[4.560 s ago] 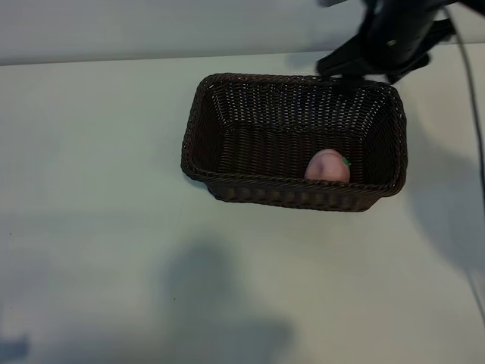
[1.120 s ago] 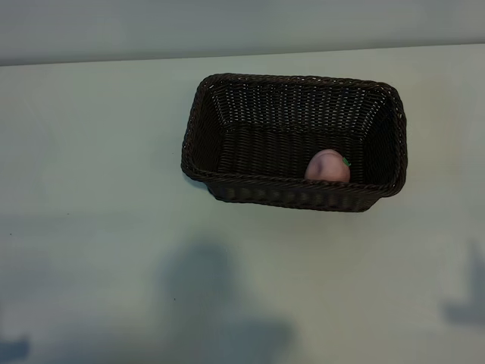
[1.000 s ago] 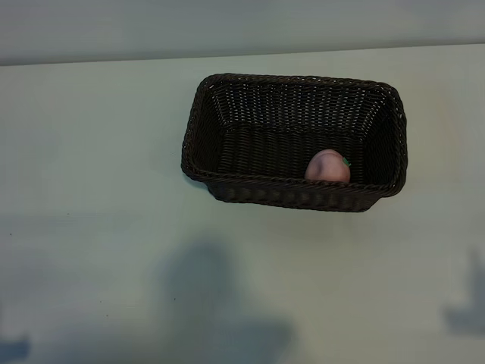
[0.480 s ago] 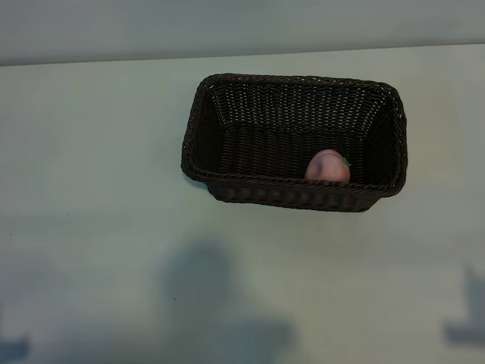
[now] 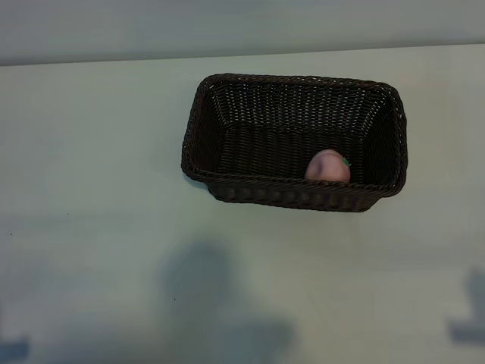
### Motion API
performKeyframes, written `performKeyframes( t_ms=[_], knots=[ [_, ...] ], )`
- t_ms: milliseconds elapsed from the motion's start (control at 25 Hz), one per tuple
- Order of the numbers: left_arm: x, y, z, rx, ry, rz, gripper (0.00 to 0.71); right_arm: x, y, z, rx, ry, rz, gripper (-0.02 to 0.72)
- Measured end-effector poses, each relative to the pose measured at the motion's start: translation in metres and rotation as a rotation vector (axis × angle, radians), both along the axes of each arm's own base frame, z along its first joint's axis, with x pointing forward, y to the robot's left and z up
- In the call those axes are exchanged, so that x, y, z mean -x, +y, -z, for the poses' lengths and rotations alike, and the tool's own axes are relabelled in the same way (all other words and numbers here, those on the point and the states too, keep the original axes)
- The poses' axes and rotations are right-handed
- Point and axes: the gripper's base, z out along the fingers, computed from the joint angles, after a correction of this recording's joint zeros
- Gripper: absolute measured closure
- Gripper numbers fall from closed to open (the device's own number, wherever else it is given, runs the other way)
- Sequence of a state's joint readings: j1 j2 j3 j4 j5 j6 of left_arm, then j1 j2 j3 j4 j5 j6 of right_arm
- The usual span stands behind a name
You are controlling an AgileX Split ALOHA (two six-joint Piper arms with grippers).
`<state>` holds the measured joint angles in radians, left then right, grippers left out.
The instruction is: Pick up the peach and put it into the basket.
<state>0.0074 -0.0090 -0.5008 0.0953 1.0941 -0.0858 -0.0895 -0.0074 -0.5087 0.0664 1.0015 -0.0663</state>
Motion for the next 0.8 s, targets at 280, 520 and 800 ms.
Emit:
performKeyframes(
  t_ms=[280,520,800],
  knots=[
    [0.0,0.0,0.0,0.0,0.0,0.0,0.212,0.0,-0.001,0.01,0.028,0.079,-0.007,0.18],
    [0.0,0.0,0.0,-0.001,0.0,0.0,0.212,0.0,-0.001,0.01,0.028,0.08,-0.007,0.201],
    [0.0,0.0,0.0,-0.001,0.0,0.0,0.212,0.0,-0.001,0.01,0.028,0.08,-0.007,0.231]
  ],
)
